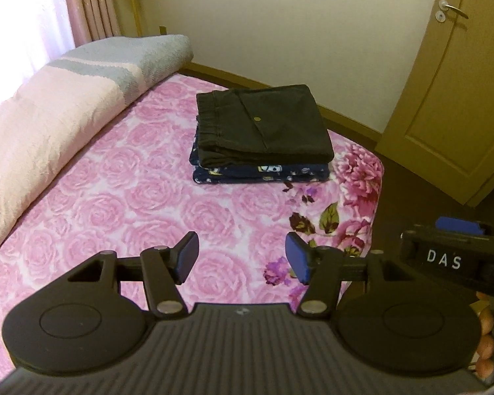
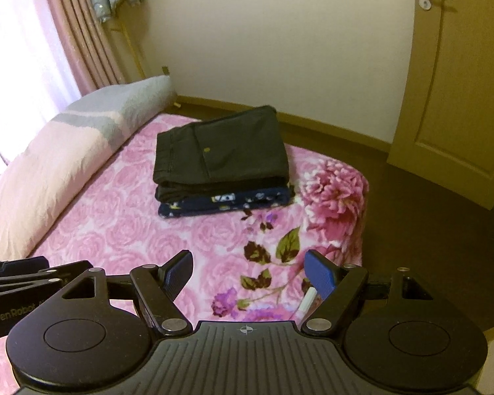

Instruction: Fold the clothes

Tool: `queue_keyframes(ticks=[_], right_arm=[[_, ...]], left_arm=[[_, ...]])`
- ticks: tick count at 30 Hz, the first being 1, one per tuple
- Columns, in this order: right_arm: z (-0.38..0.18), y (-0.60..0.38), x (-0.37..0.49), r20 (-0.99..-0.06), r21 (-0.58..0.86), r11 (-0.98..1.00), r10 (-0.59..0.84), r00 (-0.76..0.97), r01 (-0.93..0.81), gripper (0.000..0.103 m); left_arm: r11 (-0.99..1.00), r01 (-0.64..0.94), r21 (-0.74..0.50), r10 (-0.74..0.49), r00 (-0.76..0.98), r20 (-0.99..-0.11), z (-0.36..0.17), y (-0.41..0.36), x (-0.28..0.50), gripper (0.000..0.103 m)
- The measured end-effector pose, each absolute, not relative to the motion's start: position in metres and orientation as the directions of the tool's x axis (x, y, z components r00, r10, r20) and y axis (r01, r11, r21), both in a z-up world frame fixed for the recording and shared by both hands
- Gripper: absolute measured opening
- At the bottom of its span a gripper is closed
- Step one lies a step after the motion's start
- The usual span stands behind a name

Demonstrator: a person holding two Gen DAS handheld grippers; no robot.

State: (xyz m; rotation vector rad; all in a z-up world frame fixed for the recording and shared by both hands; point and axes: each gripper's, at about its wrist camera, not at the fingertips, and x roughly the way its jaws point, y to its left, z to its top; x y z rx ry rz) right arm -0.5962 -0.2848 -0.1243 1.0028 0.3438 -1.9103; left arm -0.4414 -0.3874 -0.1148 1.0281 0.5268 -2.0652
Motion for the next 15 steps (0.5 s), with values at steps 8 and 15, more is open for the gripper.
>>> queue_keyframes(ticks=[8,15], right_arm=[[-0.135,-0.3,-0.602,-0.789,0.134,-0.53,-0.568,-0.233,0.837,0.077],[-0.139,-0.309,-0.608,-0.801,0.14,-0.535,-0.556,-0.223,0.833,0.077]], left_arm=[[-0.618,0.786,-0.027,-0.436,-0.371,-0.82,-0.129,-0.403,-0.451,0.054],[-0.614,0.789,-0.02,-0.437,-0.361,-0.824,-0.134,-0.409,-0.456,0.054]])
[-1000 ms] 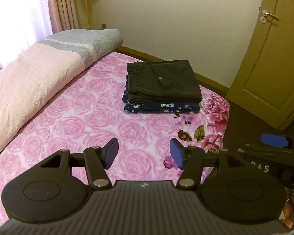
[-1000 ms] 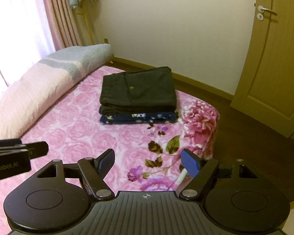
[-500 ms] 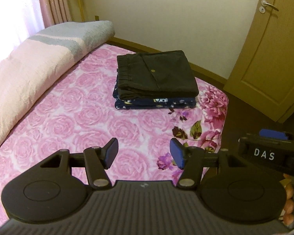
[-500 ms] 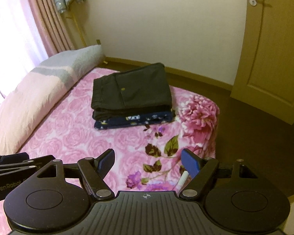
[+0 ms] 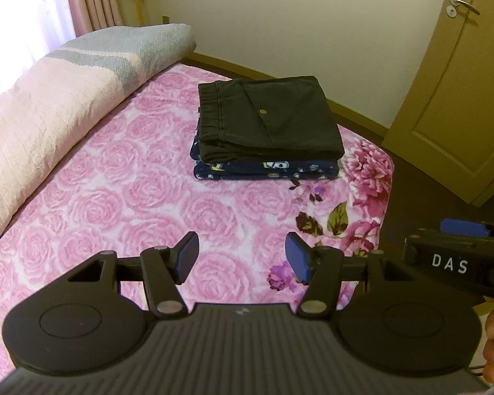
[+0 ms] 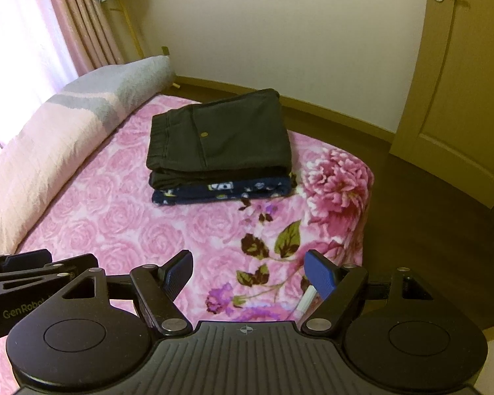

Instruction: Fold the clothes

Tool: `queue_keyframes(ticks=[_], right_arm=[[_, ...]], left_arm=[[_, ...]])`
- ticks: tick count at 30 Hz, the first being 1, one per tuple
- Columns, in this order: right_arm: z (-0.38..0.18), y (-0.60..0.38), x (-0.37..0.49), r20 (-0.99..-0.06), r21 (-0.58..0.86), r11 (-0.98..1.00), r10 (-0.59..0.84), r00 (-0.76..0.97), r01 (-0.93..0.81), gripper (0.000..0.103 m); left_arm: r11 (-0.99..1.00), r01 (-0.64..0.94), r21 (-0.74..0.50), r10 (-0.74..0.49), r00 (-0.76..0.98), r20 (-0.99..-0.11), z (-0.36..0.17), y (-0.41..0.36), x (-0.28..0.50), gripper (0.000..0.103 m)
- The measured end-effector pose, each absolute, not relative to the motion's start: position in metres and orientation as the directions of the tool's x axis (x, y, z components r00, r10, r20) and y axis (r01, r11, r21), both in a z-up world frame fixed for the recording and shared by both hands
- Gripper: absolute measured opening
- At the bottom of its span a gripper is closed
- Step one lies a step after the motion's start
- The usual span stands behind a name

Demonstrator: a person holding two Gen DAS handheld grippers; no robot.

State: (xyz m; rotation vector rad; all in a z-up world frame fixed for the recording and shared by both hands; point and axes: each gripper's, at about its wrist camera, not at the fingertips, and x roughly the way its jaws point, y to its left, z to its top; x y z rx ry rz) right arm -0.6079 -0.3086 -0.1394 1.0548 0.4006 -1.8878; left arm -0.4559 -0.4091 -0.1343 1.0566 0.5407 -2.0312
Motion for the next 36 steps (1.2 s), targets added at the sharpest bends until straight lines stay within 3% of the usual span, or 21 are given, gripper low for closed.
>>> queue_keyframes(ticks=[36], right_arm=[[-0.16,-0.355,-0.615,-0.832,0.122,-0.558,-0.509,-0.223,0.821,0.077]], left_arm=[[-0.608,0.793,-0.034,-0.407,-0.348,-0.845,-0.161,-0.459,-0.465,0.054]])
